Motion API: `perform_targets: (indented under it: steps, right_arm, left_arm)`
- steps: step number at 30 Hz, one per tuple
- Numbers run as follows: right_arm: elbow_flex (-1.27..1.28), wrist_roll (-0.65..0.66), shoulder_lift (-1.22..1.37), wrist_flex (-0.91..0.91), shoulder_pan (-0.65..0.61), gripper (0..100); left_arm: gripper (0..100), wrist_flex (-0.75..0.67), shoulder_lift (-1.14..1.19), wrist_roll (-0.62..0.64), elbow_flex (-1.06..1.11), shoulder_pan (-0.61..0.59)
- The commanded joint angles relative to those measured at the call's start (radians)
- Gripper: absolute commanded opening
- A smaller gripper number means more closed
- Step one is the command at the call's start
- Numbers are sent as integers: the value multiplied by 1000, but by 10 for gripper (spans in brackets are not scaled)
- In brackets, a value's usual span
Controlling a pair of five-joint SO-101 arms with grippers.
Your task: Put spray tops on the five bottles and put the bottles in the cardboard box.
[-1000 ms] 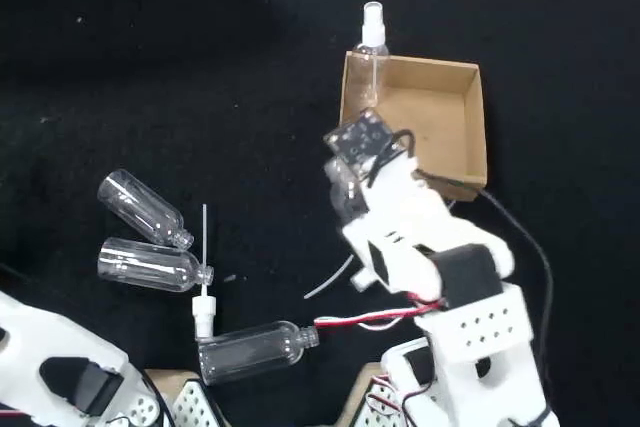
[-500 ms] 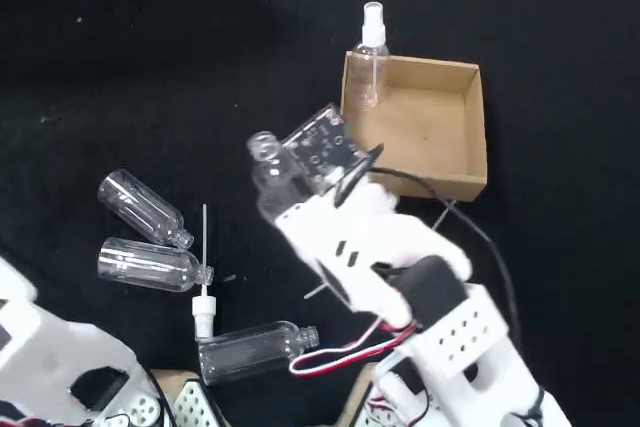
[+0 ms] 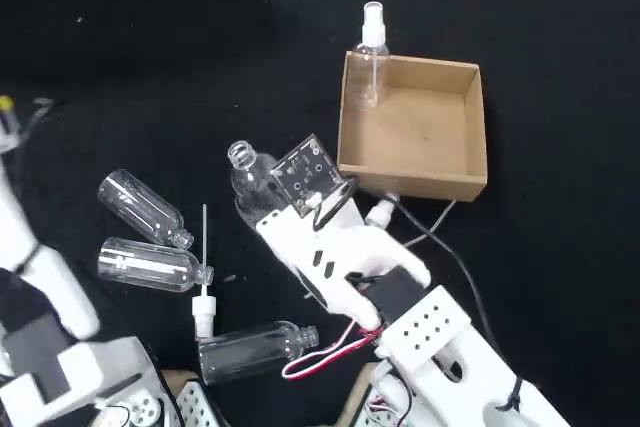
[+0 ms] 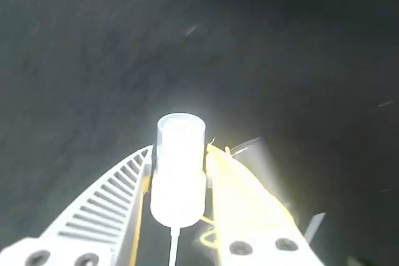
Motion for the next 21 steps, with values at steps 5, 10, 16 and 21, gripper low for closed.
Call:
perform_targets:
  steps: [5,10,16,21]
  right_arm:
    - [13,-20,-44,-72,0,10]
    - [84,-72,-183,-72,0,10]
    - [191,-74,-367,-72,0,10]
    - [220,-74,-410,-72,0,10]
  left_arm:
    - [29,-207,-149,258,-18,331]
    - [29,-315,-169,318,-8,493]
    - [30,-433,-180,322,65,573]
    - [32,-497,-181,321,137,587]
